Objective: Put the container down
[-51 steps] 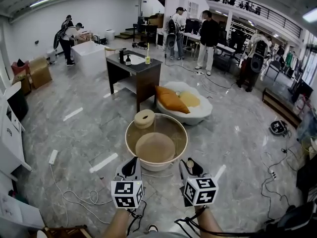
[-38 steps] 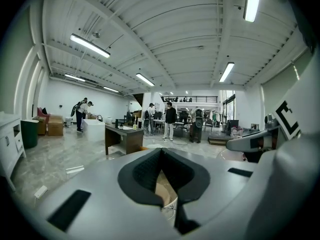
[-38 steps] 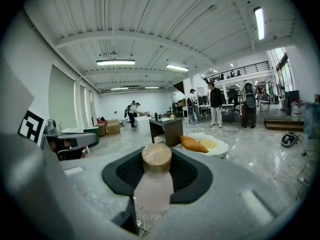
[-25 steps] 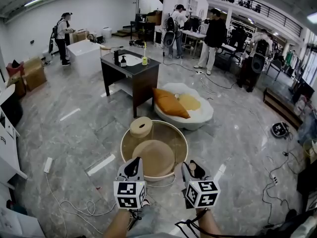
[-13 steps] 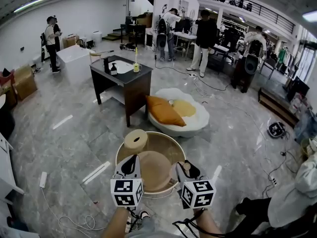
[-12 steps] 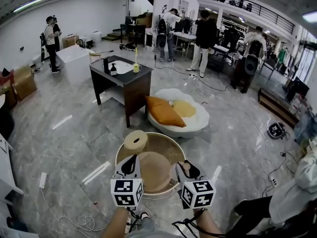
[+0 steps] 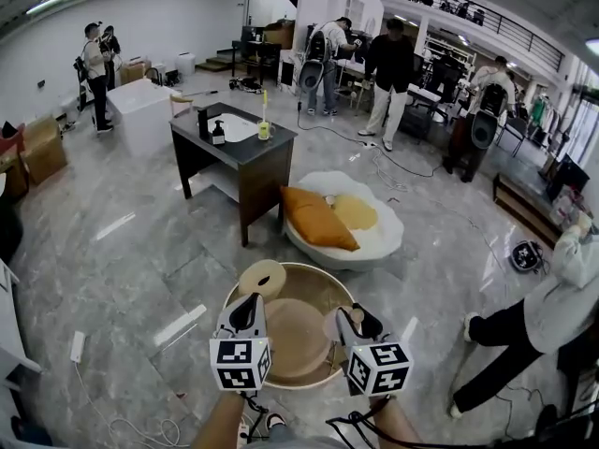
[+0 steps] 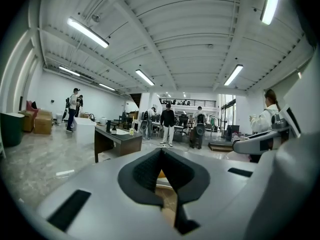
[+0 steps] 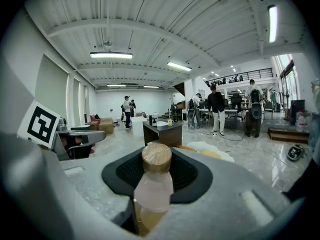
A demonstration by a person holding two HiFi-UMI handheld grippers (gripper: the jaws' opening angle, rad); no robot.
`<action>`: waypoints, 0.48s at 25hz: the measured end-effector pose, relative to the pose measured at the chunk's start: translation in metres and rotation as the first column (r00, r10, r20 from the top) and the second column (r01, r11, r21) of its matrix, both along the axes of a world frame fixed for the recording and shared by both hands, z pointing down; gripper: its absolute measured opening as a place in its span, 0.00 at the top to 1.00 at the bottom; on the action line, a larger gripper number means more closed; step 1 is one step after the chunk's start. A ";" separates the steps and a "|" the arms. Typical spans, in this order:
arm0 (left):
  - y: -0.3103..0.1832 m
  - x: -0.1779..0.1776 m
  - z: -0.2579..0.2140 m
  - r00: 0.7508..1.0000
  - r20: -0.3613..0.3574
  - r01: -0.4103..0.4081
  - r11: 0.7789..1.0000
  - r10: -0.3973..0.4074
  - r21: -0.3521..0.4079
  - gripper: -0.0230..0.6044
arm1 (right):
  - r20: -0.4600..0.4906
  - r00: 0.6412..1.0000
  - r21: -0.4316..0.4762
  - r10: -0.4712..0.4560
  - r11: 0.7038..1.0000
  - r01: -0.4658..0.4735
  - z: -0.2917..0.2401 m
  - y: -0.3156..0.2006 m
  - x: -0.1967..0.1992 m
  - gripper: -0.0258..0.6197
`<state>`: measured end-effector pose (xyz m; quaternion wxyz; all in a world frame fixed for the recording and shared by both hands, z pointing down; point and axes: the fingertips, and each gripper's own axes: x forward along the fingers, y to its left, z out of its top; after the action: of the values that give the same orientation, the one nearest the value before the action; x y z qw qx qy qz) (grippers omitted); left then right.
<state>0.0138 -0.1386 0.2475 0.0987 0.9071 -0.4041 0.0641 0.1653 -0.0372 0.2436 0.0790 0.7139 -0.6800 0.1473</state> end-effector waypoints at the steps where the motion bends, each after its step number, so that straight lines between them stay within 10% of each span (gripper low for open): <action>1: -0.005 0.000 0.003 1.000 0.000 0.001 1.000 -0.001 -0.007 0.96 | 0.002 1.000 -0.004 0.003 1.000 -0.003 0.002 -0.004 0.001 0.75; 12: -0.023 0.004 0.035 1.000 0.025 0.019 0.997 -0.018 -0.074 0.96 | 0.025 1.000 -0.061 -0.012 0.998 0.013 0.025 -0.027 0.006 0.75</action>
<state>0.0182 -0.1616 0.2825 0.1281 0.8982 -0.4110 0.0891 0.1710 -0.0638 0.2685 0.0933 0.7049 -0.6806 0.1765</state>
